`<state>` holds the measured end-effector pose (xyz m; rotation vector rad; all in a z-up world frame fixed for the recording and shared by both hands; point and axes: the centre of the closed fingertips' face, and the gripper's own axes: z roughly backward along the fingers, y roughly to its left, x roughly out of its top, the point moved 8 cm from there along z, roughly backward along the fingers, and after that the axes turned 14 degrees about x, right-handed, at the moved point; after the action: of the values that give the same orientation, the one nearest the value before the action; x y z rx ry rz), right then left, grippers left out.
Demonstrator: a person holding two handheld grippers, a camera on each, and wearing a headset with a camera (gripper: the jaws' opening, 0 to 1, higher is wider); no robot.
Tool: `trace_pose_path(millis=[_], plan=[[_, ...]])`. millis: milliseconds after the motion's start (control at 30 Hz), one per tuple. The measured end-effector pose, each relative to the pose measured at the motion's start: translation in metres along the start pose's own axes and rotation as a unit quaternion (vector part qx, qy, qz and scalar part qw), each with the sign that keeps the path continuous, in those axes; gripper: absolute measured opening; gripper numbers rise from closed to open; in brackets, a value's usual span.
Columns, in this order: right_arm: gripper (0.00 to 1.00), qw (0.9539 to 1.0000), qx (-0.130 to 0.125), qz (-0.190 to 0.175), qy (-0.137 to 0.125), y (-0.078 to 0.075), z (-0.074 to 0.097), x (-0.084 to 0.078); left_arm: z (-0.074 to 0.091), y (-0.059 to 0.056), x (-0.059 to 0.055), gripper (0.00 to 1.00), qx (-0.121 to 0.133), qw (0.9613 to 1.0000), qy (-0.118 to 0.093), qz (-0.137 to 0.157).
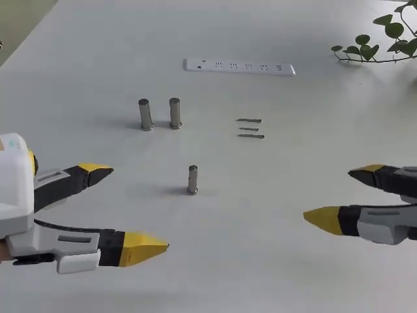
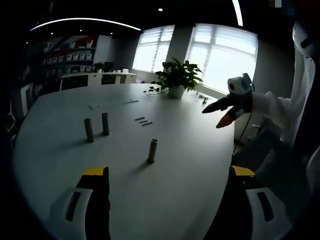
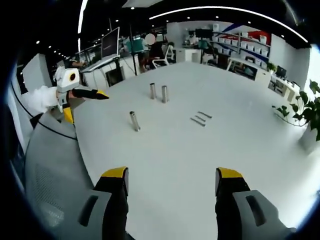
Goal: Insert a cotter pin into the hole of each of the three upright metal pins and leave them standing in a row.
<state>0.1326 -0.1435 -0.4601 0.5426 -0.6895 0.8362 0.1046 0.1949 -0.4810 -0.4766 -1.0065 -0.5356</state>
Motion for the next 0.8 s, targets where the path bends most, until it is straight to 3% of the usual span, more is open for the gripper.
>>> trace_pose_path(millis=[100,267,400,533,800], plan=[[0.66,0.9998,0.012,0.014,0.01,-0.006,-0.001,0.011,0.005,0.001,0.003,0.99,0.007,0.9999,-0.009,0.001],[0.65,0.9966,0.028,0.047,0.061,-0.019,-0.007,0.027,0.011,0.0,-0.001,0.99,0.009,0.9998,-0.01,0.012],[0.64,0.9932,0.038,0.078,0.077,-0.028,-0.017,0.045,0.013,-0.001,-0.005,0.99,0.012,0.9998,-0.002,0.013],[0.63,0.9908,0.054,0.091,0.084,-0.038,-0.03,0.055,0.013,-0.002,-0.004,0.99,0.016,0.9991,-0.015,0.036],[0.6,0.9843,0.077,0.112,0.112,-0.054,-0.057,0.068,0.009,-0.006,-0.004,0.99,0.023,0.9987,-0.02,0.041]])
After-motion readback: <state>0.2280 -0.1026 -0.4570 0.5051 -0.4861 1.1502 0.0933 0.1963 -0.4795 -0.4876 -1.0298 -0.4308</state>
